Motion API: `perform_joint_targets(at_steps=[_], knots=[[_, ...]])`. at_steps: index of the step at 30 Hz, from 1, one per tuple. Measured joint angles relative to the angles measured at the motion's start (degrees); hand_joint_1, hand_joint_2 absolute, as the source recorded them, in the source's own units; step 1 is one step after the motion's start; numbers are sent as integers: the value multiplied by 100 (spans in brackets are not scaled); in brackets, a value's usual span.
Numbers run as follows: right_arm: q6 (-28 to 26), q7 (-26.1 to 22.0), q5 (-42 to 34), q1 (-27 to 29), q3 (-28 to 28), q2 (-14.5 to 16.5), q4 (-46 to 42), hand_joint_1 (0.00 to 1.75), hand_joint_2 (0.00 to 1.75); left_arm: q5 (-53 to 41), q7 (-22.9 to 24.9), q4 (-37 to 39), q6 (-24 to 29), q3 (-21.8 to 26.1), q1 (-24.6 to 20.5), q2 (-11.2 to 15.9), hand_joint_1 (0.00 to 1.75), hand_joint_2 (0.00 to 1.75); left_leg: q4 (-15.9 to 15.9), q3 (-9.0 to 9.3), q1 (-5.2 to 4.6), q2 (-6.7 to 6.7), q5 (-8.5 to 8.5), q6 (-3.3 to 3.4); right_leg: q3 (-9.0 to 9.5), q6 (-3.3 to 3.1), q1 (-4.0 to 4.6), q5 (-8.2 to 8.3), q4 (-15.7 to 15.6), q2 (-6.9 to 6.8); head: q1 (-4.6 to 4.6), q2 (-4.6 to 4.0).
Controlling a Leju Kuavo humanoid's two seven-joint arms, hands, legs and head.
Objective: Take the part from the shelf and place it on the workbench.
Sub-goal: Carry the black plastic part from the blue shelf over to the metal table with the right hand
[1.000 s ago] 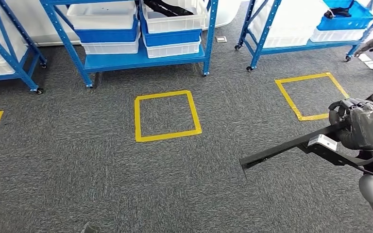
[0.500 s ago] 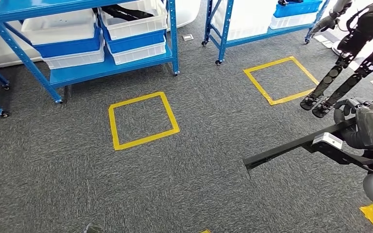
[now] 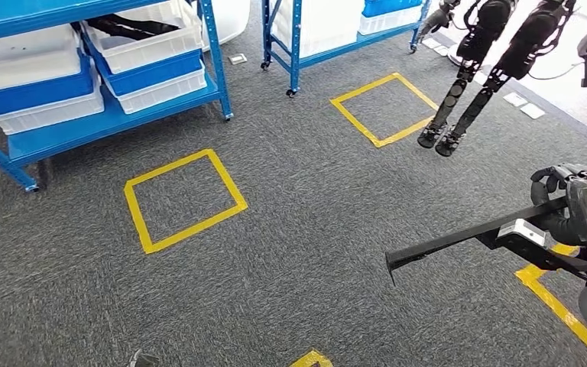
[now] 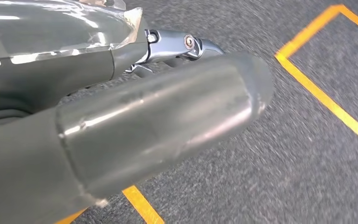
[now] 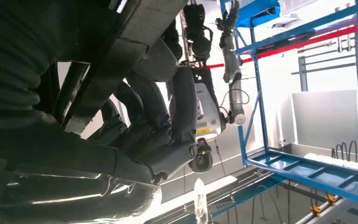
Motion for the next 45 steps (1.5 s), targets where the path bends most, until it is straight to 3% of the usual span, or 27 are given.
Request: perform_joint_targets(at_steps=[2,3,4,6,7,9,11,13,14,16,18,20,22,24,26,28,29,30,31,33,35,37,39,41,42,44,45], knots=[[35,-13,-13,-37,0,2,-1,152,175,1,-3,0,8,-7,0,8,0,0,17,18,-16,148,-31,-48,516,73,-5,261,-859,-267,4,0],[47,-17,-16,-55,1,5,-4,152,175,2,-10,0,11,-8,1,15,0,0,28,28,-34,217,-51,-79,695,55,15,347,-1173,-369,-1,0],[56,-21,-17,-67,3,8,-6,152,175,2,-18,0,14,-9,4,27,0,0,39,38,-59,276,-69,-107,784,13,39,383,-1337,-430,-5,0],[60,-25,-20,-67,8,11,-11,152,175,2,-34,-2,15,-10,11,43,0,0,45,59,-79,390,-97,-152,761,-89,57,396,-1352,-307,-17,0],[61,-27,-21,-64,9,10,-12,152,175,2,-39,-3,14,-10,12,50,0,0,68,57,-66,353,-130,-185,752,-125,27,404,-1349,-238,-20,0],[61,-29,-23,-80,11,13,-14,152,175,4,-49,-4,13,-11,19,58,0,0,348,-51,-23,42,-353,-245,740,-220,-25,430,-1354,-107,-28,0],[61,-31,-21,-99,27,35,-14,152,175,14,-58,-4,13,-13,46,68,0,0,1071,-372,-2,-309,-762,-266,725,-293,-23,448,-1355,16,-34,0],[61,-32,-14,-96,55,75,-14,152,175,32,-65,-4,13,-12,84,80,0,0,1724,-697,0,-388,-993,-260,708,-319,-1,459,-1352,172,-35,0],[61,-32,-10,-93,65,93,-13,152,175,39,-72,-4,13,-12,99,86,0,0,1774,-737,2,-395,-935,-253,705,-322,4,463,-1349,258,-36,0],[60,-32,-8,-91,70,110,-13,152,175,45,-91,-4,13,-13,116,96,0,0,1227,-499,18,-467,-538,-230,709,-322,1,467,-1333,425,-37,0],[54,-26,-15,-89,64,113,-14,152,175,48,-102,-4,13,-18,127,108,0,0,505,-172,62,-779,-206,-212,683,-300,16,472,-1301,576,-32,0],[43,-15,-26,-56,43,111,-33,152,175,51,-104,-4,7,-39,142,117,0,0,243,-66,62,-942,-136,-189,613,-232,39,501,-1289,717,-28,0],[30,-5,-29,19,8,99,-67,152,175,55,-105,-6,-3,-71,145,116,0,0,202,-62,26,-780,-100,-114,543,-144,41,539,-1297,805,-31,0],[17,10,-28,82,-26,80,-91,152,175,58,-106,-9,-10,-93,141,118,0,0,129,-41,17,-611,-44,-6,410,-110,45,438,-1099,516,-15,0],[5,27,-26,114,-46,80,-109,152,175,60,-106,-11,-15,-107,154,129,0,0,95,-37,3,-433,-20,48,104,-110,52,132,-467,140,11,0],[-1,37,-24,155,-50,98,-121,152,175,61,-106,-11,-20,-114,165,134,0,0,97,-53,-17,-250,-21,52,-204,-74,47,-135,222,64,19,0],[-1,40,-22,180,-50,104,-122,152,175,62,-106,-11,-21,-116,166,134,0,0,99,-59,-23,-160,-23,49,-230,-39,43,-162,329,54,19,0],[-1,42,-19,199,-52,108,-125,152,175,67,-105,-11,-22,-118,164,134,0,0,99,-59,-25,-74,-27,44,-121,6,36,-101,184,28,19,0],[0,44,-14,209,-60,109,-133,152,175,75,-105,-11,-22,-121,161,134,0,0,101,-53,-25,7,-35,33,107,53,27,21,-183,-43,20,0],[0,44,-3,205,-84,109,-161,152,175,96,-104,-11,-22,-134,155,137,0,0,107,-35,-49,150,-61,-9,591,78,47,253,-1003,-318,19,0],[1,44,7,200,-103,108,-186,152,175,105,-104,-11,-24,-149,151,141,0,0,112,-12,-81,274,-91,-61,763,-17,99,353,-1326,-433,11,0],[2,44,14,203,-112,103,-195,152,175,110,-105,-11,-28,-154,145,141,0,0,111,9,-81,382,-117,-115,742,-136,102,394,-1331,-285,4,0],[4,44,19,194,-125,96,-206,152,175,116,-106,-11,-30,-157,137,138,0,0,262,-36,-48,171,-253,-179,738,-233,55,423,-1348,-149,-3,0],[12,44,24,173,-127,107,-217,152,175,126,-107,-10,-31,-164,148,134,0,0,865,-294,-18,-225,-619,-221,732,-313,34,447,-1356,-23,-20,0],[21,43,26,165,-121,121,-217,152,175,138,-108,-10,-30,-167,159,133,0,0,1281,-492,-12,-334,-819,-226,724,-339,43,453,-1354,46,-24,0],[34,42,27,165,-107,151,-217,152,175,168,-110,-8,-29,-169,179,132,0,0,1805,-772,-11,-389,-959,-223,715,-350,61,459,-1351,206,-27,0],[40,42,28,163,-102,163,-216,152,175,181,-111,-7,-28,-169,184,132,0,0,1757,-769,-10,-396,-854,-214,715,-354,65,462,-1348,287,-27,0]])
